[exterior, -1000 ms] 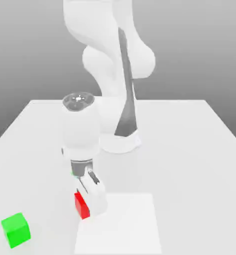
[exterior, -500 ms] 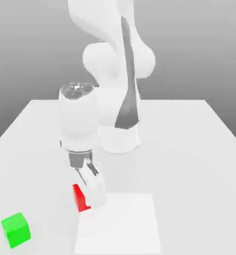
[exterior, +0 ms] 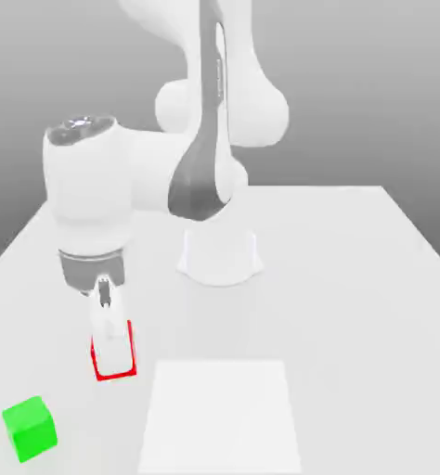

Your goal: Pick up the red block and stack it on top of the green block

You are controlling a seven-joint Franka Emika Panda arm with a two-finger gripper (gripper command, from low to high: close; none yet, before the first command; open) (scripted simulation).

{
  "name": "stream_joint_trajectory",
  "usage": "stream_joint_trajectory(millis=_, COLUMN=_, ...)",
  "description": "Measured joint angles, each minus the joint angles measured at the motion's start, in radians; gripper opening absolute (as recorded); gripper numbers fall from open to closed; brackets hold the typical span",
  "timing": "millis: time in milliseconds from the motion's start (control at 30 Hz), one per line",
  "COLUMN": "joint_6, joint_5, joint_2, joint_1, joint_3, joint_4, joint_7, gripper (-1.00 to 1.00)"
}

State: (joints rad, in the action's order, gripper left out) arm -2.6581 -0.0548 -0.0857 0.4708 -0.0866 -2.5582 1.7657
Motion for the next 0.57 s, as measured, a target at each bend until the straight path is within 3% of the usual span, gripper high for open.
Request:
stream_joint_trajectory(millis=200, joint_6=0.078, joint_5=0.045, joint_2=-0.098, joint_1=0.038, joint_3=0.079, joint_4=0.166, joint_7=0.143, gripper=-1.0)
stream_joint_trajectory(millis=333, joint_6=-0.024, joint_5=0.05, joint_2=-0.227, joint_1=0.039, joint_3=0.092, joint_4=0.191, joint_7=0.16, gripper=-1.0)
stream_joint_trajectory(millis=367, joint_6=-0.044, joint_5=0.05, joint_2=-0.248, joint_1=0.039, joint_3=0.092, joint_4=0.193, joint_7=0.16, gripper=1.0)
stream_joint_trajectory(millis=567, joint_6=-0.053, joint_5=0.05, joint_2=-0.259, joint_1=0.039, joint_3=0.092, joint_4=0.193, joint_7=0.16, gripper=1.0)
